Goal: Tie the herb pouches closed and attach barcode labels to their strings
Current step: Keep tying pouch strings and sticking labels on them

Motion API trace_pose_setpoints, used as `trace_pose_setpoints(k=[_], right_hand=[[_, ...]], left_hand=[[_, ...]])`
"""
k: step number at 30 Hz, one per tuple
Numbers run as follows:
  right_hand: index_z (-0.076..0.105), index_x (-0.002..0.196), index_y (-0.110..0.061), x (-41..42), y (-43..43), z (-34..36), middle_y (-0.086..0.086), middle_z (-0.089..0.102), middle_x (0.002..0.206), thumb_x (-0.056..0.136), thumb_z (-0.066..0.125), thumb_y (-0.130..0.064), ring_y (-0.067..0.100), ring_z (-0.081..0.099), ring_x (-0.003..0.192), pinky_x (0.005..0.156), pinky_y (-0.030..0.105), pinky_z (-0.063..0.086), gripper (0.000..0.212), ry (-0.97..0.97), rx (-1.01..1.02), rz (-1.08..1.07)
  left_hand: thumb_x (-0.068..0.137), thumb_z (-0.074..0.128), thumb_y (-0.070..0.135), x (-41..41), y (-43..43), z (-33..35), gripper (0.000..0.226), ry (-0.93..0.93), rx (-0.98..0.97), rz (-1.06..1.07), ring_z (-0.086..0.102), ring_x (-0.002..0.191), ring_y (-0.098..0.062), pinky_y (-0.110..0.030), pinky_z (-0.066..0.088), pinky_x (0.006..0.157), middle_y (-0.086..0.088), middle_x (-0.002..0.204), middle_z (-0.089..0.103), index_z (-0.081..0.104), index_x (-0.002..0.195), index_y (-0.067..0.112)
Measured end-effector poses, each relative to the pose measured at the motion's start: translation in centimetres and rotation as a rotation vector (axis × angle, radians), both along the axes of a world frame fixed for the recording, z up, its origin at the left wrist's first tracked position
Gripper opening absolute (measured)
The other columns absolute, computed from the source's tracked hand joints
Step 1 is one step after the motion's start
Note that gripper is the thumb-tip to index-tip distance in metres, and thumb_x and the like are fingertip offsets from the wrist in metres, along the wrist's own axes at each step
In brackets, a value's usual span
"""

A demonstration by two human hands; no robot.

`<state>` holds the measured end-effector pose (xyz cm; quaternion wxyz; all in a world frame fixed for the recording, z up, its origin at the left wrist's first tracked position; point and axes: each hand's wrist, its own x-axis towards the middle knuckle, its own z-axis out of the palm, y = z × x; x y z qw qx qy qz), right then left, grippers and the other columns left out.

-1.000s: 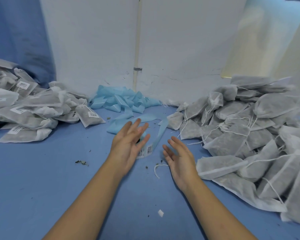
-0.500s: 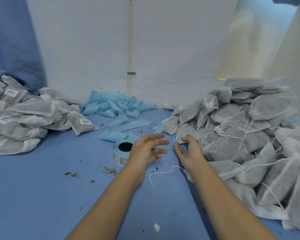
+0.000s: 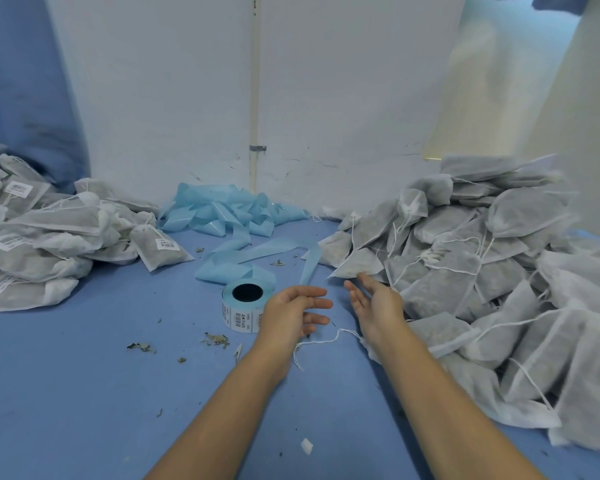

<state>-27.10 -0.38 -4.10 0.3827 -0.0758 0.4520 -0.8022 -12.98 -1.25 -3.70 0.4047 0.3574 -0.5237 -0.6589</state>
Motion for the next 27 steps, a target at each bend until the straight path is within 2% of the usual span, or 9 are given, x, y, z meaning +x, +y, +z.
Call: trace_pose_setpoints(k=[5, 7, 9, 12, 15, 19, 21, 25, 27], right_hand=[[0.063, 0.112, -0.001, 3.6, 1.7, 0.3, 0.004, 0.065, 0.1, 0.095, 0.04, 0.001, 0.006, 0.061, 0.053, 0.049, 0.013, 0.043, 0.028, 0.269, 0.004, 0.008], [0.065, 0.112, -0.007, 5.2, 2.4, 0.1, 0.006, 0.064, 0.104, 0.095, 0.037, 0.002, 0.004, 0.058, 0.05, 0.05, 0.013, 0.042, 0.034, 0.509, -0.018, -0.004], [0.068, 0.102, -0.017, 6.3, 3.3, 0.0, 0.0, 0.062, 0.111, 0.096, 0.038, 0.002, 0.007, 0.055, 0.053, 0.057, 0.016, 0.043, 0.036, 0.727, -0.087, -0.003], [0.072, 0.089, -0.017, 6.8, 4.6, 0.0, -0.006, 0.066, 0.099, 0.09, 0.044, 0.0, 0.01, 0.053, 0.054, 0.061, 0.021, 0.044, 0.033, 0.889, -0.168, 0.024], [0.071, 0.083, -0.019, 6.5, 5.1, -0.5, -0.011, 0.064, 0.091, 0.081, 0.044, -0.011, 0.01, 0.054, 0.061, 0.064, 0.02, 0.043, 0.028, 0.998, -0.145, -0.021], [0.053, 0.113, -0.031, 5.4, 4.8, -1.4, -0.021, 0.046, 0.117, 0.08, 0.052, 0.002, 0.006, 0.056, 0.078, 0.07, 0.017, 0.044, 0.047, 1.156, 0.086, -0.043], [0.047, 0.12, -0.033, 5.2, 4.8, -1.7, -0.024, 0.049, 0.115, 0.079, 0.054, 0.004, 0.003, 0.056, 0.072, 0.067, 0.02, 0.046, 0.056, 1.105, 0.146, 0.104], [0.06, 0.092, -0.024, 5.1, 4.6, -2.0, -0.001, 0.06, 0.067, 0.081, 0.066, -0.007, 0.009, 0.049, 0.052, 0.054, 0.021, 0.038, 0.021, 0.981, 0.193, 0.18], [0.063, 0.091, -0.011, 5.4, 4.3, -1.6, 0.003, 0.061, 0.066, 0.083, 0.07, -0.009, 0.009, 0.049, 0.049, 0.051, 0.02, 0.04, 0.011, 0.831, 0.107, 0.148]], left_hand=[[0.089, 0.045, -0.005, -0.2, 0.2, -0.5, 0.041, -0.147, -0.207, 0.063, 0.062, 0.074, -0.011, -0.018, 0.046, 0.059, 0.0, 0.124, 0.055, 0.051, 0.121, 0.02], [0.088, 0.048, -0.005, 0.1, 0.4, -1.3, 0.062, -0.266, -0.401, 0.04, 0.06, 0.074, -0.006, -0.011, 0.044, 0.064, -0.006, 0.137, 0.044, 0.034, 0.141, 0.025], [0.09, 0.05, -0.001, 0.3, 0.8, -1.8, 0.067, -0.258, -0.499, 0.03, 0.057, 0.063, 0.004, -0.007, 0.041, 0.062, -0.012, 0.129, 0.051, 0.025, 0.146, 0.025], [0.091, 0.056, 0.005, 1.0, 0.9, -1.8, 0.039, -0.091, -0.477, 0.134, 0.064, 0.07, -0.004, -0.016, 0.049, 0.065, 0.004, 0.091, 0.066, 0.05, 0.125, 0.023], [0.091, 0.06, 0.007, 1.8, 0.8, -1.4, 0.013, 0.003, -0.471, 0.218, 0.067, 0.076, -0.01, -0.018, 0.051, 0.066, 0.006, 0.082, 0.068, 0.058, 0.091, 0.021], [0.082, 0.07, 0.005, 2.9, 0.7, -1.3, 0.017, 0.026, -0.443, 0.243, 0.062, 0.065, 0.0, -0.01, 0.046, 0.057, 0.015, 0.073, 0.067, 0.063, 0.083, 0.02], [0.078, 0.074, 0.006, 3.0, 0.4, -1.3, 0.017, 0.027, -0.379, 0.227, 0.057, 0.055, -0.001, -0.015, 0.045, 0.053, 0.016, 0.069, 0.067, 0.066, 0.082, 0.02], [0.08, 0.073, 0.017, 3.1, 0.2, -1.0, 0.023, 0.094, -0.275, 0.238, 0.054, 0.056, -0.005, -0.02, 0.045, 0.06, 0.012, 0.086, 0.071, 0.069, 0.102, 0.02], [0.086, 0.068, 0.018, 3.1, 0.4, -1.2, 0.023, 0.1, -0.242, 0.203, 0.055, 0.05, -0.007, -0.016, 0.044, 0.051, 0.009, 0.08, 0.072, 0.065, 0.108, 0.024]])
